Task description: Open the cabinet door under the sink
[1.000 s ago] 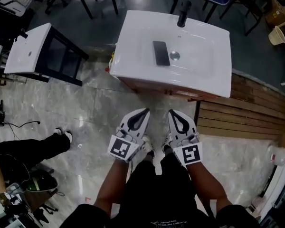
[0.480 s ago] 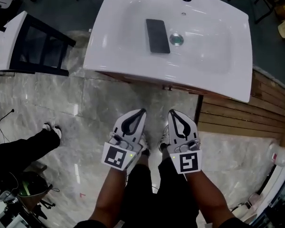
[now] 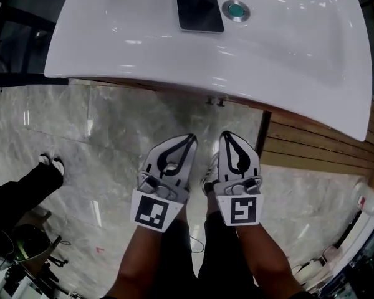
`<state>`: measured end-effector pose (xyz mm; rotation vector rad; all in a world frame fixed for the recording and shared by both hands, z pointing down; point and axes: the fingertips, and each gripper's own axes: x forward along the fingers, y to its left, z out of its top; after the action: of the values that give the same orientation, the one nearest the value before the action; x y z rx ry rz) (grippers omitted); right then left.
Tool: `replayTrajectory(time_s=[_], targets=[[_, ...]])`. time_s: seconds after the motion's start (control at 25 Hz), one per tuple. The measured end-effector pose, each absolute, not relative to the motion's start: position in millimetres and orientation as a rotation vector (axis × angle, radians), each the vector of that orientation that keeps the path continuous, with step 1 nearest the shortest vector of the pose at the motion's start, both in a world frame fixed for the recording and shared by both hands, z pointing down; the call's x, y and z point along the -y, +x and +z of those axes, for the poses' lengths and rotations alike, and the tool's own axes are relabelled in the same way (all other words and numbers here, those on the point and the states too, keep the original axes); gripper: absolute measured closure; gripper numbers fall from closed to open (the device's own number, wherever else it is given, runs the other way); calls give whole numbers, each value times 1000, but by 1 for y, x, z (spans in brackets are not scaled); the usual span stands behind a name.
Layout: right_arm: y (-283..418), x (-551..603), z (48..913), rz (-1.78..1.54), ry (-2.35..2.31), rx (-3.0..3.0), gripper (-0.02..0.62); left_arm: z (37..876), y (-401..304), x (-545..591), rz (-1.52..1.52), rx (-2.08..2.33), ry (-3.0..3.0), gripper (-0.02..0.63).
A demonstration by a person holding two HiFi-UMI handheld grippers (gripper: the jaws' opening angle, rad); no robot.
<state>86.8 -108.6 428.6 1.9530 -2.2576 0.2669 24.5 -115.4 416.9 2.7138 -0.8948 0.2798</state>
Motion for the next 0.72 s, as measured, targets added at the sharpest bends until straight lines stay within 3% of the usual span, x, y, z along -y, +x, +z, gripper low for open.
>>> replayTrajectory(time_s=[0.72], targets=[[100,128,513,294,2012,2146,549,496,24,144,321,918,2685,581]])
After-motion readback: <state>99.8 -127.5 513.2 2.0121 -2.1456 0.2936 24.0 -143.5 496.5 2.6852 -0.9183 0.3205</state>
